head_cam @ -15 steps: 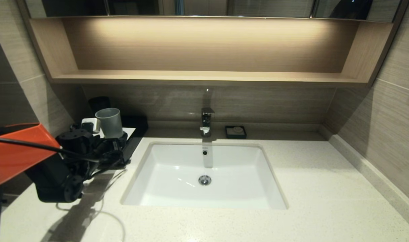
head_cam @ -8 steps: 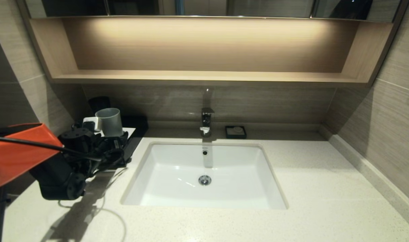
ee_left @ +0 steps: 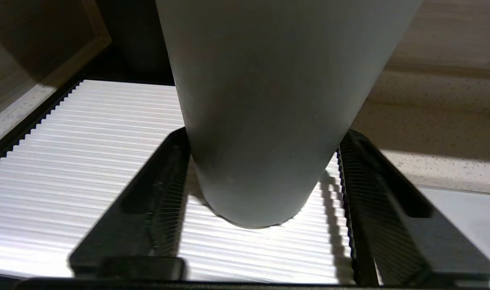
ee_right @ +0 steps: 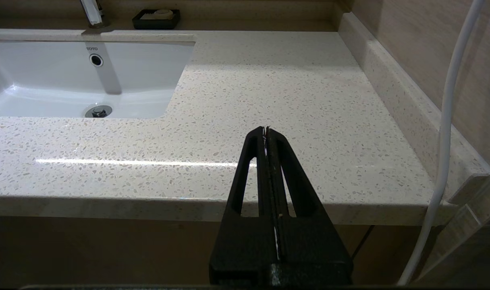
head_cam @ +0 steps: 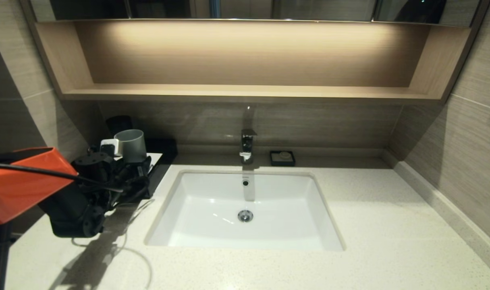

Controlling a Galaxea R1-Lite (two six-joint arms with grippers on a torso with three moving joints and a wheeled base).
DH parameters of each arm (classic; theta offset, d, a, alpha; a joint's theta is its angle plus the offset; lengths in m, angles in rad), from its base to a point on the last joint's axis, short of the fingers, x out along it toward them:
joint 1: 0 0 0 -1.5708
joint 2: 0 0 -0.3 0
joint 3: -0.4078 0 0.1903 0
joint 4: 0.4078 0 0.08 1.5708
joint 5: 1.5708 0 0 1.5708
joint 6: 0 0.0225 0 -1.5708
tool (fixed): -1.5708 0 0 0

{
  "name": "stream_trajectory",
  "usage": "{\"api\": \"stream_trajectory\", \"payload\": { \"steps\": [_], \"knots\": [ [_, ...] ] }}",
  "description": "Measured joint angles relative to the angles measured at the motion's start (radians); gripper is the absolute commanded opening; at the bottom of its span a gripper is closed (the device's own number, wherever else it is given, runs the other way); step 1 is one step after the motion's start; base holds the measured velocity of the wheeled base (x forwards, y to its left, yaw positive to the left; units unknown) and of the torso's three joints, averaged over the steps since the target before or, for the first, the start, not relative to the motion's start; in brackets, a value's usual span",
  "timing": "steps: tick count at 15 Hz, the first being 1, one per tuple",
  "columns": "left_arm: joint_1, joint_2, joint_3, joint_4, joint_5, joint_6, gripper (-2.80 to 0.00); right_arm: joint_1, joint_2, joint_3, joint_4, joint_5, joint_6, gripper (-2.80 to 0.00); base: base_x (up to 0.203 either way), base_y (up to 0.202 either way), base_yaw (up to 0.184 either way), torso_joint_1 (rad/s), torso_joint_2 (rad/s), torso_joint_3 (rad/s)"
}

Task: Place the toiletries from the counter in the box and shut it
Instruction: Pick up the cup

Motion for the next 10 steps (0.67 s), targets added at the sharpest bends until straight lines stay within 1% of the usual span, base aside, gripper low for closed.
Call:
{"api": "stream_trajectory", "payload": {
  "steps": [10],
  "knots": [
    [0.002,0.018,-0.038,-0.006,0.002,-0.001,-2.8,0.0,0.0,0.0,0.0,0.0,0.0,-2.8,0.0,0.0,0.0,0.0,0.0,0.0]
  ]
}}
